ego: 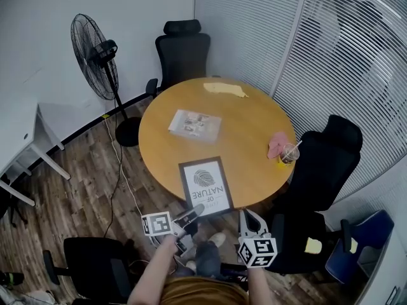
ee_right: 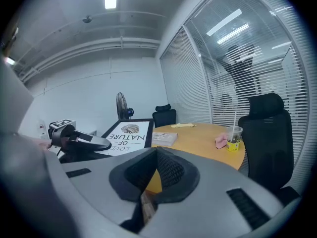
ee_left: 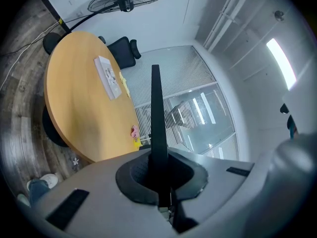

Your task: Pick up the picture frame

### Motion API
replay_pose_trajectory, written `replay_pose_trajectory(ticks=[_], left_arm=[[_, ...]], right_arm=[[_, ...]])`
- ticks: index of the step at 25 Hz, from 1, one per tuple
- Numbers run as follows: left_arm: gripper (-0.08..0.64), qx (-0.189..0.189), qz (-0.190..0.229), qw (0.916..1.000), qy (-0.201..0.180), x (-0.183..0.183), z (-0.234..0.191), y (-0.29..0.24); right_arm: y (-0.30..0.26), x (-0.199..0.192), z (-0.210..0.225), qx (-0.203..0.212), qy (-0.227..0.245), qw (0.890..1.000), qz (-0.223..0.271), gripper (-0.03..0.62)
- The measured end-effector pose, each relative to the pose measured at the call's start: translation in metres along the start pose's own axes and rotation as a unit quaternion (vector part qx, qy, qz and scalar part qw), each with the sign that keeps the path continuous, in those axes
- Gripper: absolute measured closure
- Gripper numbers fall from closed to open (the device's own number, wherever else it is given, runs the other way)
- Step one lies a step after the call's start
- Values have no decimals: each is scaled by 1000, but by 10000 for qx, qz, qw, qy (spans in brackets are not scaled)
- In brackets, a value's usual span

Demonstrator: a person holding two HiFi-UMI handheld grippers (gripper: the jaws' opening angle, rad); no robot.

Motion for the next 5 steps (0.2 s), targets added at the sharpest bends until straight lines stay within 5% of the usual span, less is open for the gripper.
replay_pose_trajectory(ticks=[5], left_arm=[[525, 376, -97, 9990, -232, 5, -11, 1]], right_arm=[[-5, -1, 6, -3, -15, 10000, -44, 580]])
Point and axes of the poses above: the fingertips, and each gripper's own axes: y backward along the fingers, z to its right, x out of its top, the point moved 1 cm from there along y, backward along the fingers, and after that the axes turned 3 degrees about -z, right-handed, at the moved point
